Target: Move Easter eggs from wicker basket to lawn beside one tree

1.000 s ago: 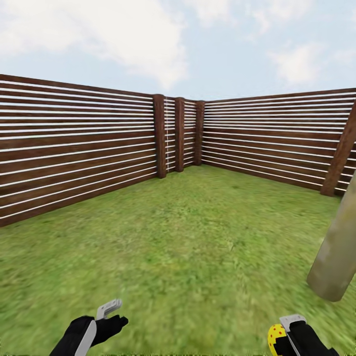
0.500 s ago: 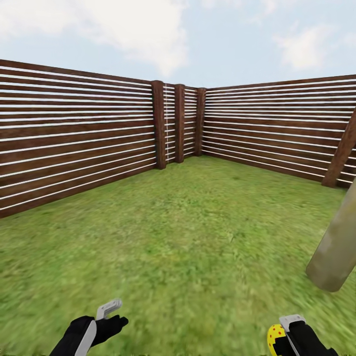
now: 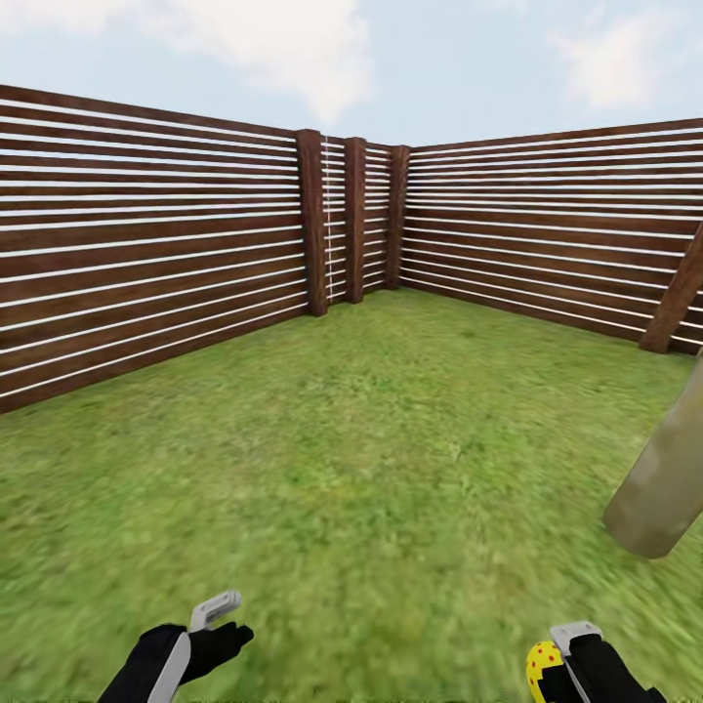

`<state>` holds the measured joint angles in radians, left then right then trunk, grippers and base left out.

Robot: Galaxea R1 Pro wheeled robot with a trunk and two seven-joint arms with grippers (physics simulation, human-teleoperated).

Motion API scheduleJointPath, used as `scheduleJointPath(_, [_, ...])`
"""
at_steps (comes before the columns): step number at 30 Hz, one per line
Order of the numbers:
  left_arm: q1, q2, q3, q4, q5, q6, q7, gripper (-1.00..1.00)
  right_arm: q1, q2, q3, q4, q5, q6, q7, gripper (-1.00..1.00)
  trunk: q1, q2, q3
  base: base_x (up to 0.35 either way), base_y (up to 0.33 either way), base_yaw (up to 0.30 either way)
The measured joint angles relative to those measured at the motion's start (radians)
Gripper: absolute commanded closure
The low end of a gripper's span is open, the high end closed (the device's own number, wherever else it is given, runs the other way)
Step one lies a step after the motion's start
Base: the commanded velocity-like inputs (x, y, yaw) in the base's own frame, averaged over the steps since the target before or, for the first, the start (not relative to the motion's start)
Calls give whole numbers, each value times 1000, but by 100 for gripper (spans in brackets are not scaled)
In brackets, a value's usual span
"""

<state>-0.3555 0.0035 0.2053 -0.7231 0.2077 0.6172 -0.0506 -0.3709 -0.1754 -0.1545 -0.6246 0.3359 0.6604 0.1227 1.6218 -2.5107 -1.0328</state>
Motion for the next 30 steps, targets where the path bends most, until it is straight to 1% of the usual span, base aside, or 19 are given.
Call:
scheduleJointPath(8, [0, 0, 0, -1, 0, -1, -2, -100, 0, 0, 0, 0, 0, 0, 0, 100, 4, -2, -31, 14, 0, 0])
scheduleJointPath(18, [0, -8, 0, 0, -3, -11, -4, -100, 0, -2, -3, -1, -2, 1, 0, 100, 8, -4, -70, 288, 0, 0])
scheduleJointPath(30, [0, -8, 0, 15, -3, -11, -4, -100, 0, -2, -3, -1, -1, 2, 0, 100, 13, -7, -116, 12, 0, 0])
